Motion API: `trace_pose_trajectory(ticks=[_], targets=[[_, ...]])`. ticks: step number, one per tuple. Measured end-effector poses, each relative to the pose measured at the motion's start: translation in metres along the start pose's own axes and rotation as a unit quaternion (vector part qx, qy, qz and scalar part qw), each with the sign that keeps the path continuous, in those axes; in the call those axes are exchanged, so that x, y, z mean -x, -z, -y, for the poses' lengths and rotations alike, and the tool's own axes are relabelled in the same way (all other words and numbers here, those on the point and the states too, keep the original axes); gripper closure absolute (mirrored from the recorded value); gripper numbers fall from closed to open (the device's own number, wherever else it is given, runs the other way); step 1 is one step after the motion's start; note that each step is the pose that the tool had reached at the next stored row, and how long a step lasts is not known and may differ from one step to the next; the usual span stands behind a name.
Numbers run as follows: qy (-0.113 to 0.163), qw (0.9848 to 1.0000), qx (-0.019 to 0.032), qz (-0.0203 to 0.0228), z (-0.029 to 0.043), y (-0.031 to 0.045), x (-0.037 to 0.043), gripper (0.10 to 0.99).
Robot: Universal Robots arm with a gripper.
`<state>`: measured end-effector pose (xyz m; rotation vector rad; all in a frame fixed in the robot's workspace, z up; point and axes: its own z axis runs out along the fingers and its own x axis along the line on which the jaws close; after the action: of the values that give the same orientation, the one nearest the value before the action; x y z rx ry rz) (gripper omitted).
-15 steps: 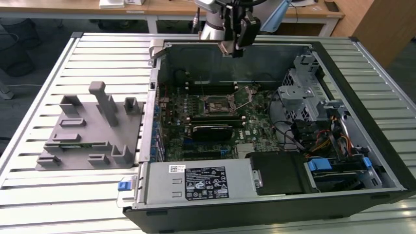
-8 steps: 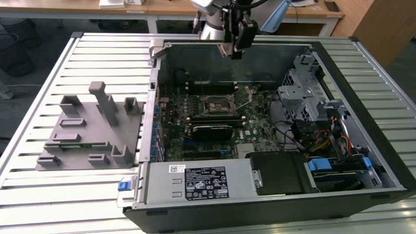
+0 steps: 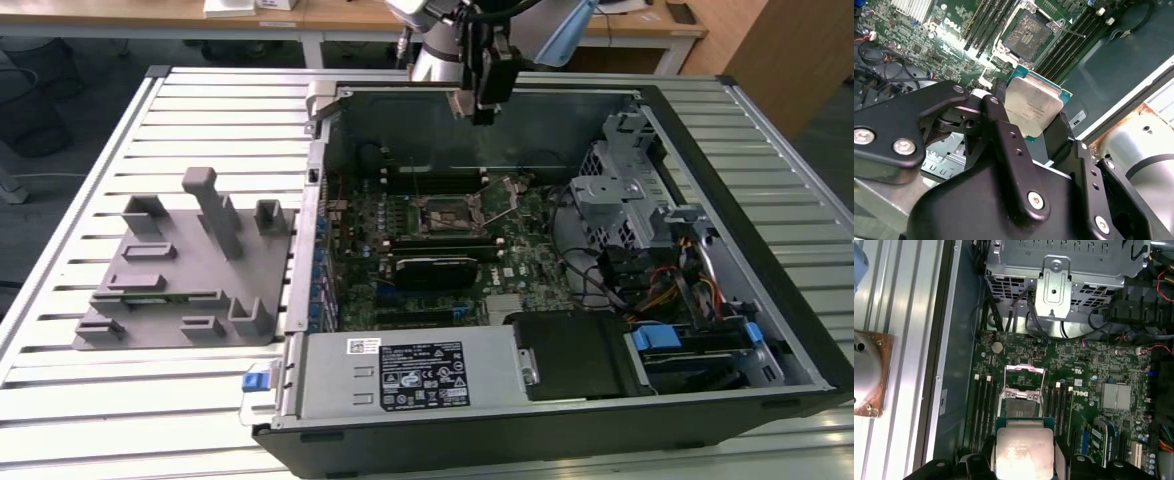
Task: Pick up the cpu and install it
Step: 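Place the cpu into insertion slot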
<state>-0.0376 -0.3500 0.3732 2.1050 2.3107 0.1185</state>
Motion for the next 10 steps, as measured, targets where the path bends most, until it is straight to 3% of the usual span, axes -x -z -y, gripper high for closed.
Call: trace_pose_trajectory(ticks=[10], targets=[[-0.004, 1.0000, -0.0008, 0.0002, 0.0012, -0.0179, -0.0035, 0.541]])
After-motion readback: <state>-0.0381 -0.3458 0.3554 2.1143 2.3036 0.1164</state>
